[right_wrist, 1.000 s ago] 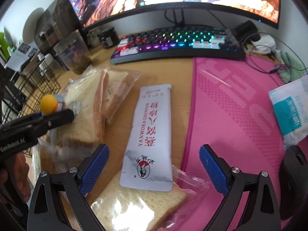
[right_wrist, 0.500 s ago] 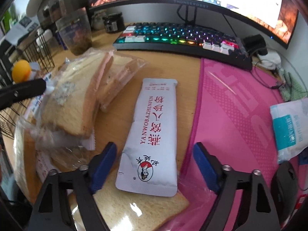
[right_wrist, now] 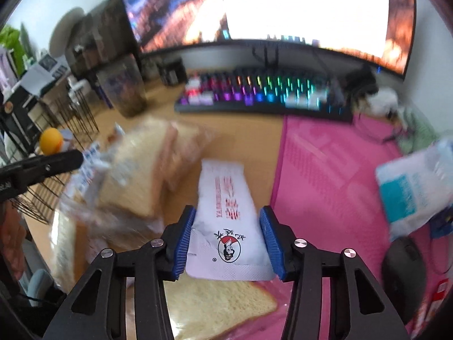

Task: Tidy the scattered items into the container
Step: 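Grasp the blue plush duck with the left tool while the right tool grasps the white YANWOBAZHENFEN packet, then carry the duck and packet over the wire basket and open both tools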

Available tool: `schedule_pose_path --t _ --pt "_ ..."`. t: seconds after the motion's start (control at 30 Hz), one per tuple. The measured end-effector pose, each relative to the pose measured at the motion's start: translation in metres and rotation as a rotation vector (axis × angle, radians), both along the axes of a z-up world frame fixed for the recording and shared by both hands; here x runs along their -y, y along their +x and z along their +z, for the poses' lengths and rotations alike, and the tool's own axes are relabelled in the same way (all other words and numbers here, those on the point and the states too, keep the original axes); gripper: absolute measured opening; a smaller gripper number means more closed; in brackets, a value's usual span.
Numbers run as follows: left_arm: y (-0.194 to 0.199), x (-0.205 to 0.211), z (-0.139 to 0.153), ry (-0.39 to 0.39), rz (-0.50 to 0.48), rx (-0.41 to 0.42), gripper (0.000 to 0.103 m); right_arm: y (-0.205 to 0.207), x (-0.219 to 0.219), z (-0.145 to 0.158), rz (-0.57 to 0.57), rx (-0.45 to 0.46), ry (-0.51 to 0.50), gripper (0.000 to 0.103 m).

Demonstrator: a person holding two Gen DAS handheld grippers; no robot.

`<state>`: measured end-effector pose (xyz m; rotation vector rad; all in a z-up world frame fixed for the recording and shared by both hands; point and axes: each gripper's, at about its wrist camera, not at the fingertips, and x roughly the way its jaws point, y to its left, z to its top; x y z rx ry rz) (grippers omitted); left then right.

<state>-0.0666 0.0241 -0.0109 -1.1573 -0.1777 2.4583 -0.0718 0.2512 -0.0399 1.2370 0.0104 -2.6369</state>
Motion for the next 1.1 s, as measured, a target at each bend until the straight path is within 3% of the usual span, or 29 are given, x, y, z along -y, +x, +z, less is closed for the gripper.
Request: schedule_pose_path --t 0.13,0.27,0.33,0.4,0.5,0.63,0.77,0.83,0.9,1.0,1.1 --pt "0.008 0.013 0.017 0.012 0.021 -0.041 0.047 0.003 0.014 0.021 0.018 -0.036 0.030 0.018" --pt "0.012 0.017 0.012 0.006 0.012 -0.030 0.047 0.000 0.015 0.008 0.002 -0.012 0.090 0.020" --pt "0.013 0.018 0.006 0.006 0.008 -0.014 0.047 -0.001 0.010 0.005 -0.036 -0.043 0.143 0.037" --pt "0.012 0.016 0.000 0.008 0.001 0.003 0.047 -0.006 0.005 0.001 -0.038 -0.025 0.148 0.048" --pt "0.010 0.013 -0.007 0.001 -0.008 0.020 0.047 -0.019 0.002 -0.008 0.016 0.030 0.147 0.057" --pt "0.004 0.003 -0.015 -0.005 -0.030 0.044 0.047 -0.041 -0.002 -0.024 0.090 0.101 0.168 0.057" --pt "-0.003 -0.004 -0.023 -0.007 -0.036 0.069 0.047 -0.056 0.006 -0.048 0.201 0.190 0.277 0.057" --pt "-0.006 -0.006 -0.027 -0.011 -0.031 0.082 0.047 -0.055 0.012 -0.054 0.248 0.184 0.323 0.057" --pt "-0.010 -0.007 -0.030 -0.014 -0.029 0.093 0.047 -0.057 0.009 -0.054 0.251 0.189 0.294 0.056" --pt "-0.016 -0.009 -0.033 -0.028 -0.023 0.100 0.047 -0.060 0.003 -0.053 0.224 0.210 0.256 0.045" --pt "-0.020 -0.011 -0.035 -0.045 -0.020 0.101 0.047 -0.055 0.003 -0.047 0.218 0.201 0.211 0.044"
